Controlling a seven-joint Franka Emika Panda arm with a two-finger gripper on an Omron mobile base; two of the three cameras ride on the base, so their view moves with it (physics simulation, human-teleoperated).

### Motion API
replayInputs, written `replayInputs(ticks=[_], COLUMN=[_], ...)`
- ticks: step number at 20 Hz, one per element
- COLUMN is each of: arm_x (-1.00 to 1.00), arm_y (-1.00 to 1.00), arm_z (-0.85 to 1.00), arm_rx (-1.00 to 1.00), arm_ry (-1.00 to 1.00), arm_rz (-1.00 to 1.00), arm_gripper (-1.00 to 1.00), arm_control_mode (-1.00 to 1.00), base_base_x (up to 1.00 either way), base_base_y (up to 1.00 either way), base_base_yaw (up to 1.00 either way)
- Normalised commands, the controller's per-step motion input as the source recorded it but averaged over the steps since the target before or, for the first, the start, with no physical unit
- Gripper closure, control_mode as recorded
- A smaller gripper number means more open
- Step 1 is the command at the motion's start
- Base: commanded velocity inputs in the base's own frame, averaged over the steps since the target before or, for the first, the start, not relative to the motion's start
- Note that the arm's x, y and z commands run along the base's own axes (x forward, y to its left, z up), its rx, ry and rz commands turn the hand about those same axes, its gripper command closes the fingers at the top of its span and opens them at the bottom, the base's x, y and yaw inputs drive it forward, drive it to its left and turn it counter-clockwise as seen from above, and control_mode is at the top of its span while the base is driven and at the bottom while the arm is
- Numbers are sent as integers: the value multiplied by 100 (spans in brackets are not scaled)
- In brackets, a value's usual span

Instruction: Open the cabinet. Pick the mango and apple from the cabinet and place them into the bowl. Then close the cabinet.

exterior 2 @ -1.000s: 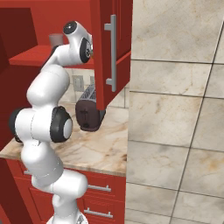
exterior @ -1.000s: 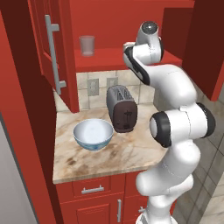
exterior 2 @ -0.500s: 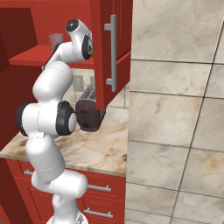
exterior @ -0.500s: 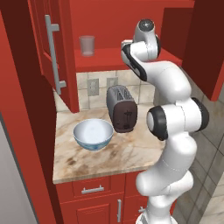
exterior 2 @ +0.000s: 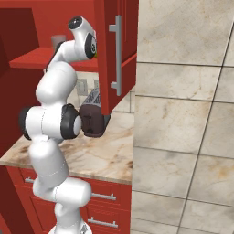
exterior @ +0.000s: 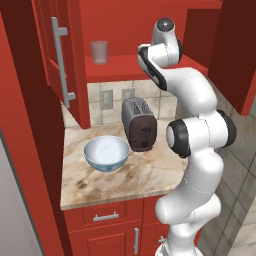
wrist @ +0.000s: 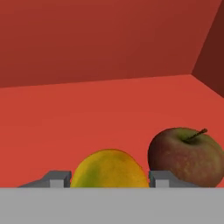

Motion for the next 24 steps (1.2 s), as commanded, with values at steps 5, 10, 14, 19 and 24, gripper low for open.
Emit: replayInputs(ticks=[5, 10, 14, 19, 24], arm_x=[-21, -53, -64, -92, -90], arm_y=[0, 1, 6, 4, 12], arm_z=[0, 0, -2, 12, 32], arm_rx=[0, -1, -1, -1, -1], arm_ry=[-14, -23, -17, -6, 1], arm_rz=[0, 0, 0, 0, 0], arm_gripper=[100, 100, 100, 100, 100], arm_control_mode=[-100, -100, -100, -100, -100], base_base_x=[0, 0, 0, 0, 0], base_base_y=[0, 0, 0, 0, 0], base_base_yaw=[0, 0, 0, 0, 0])
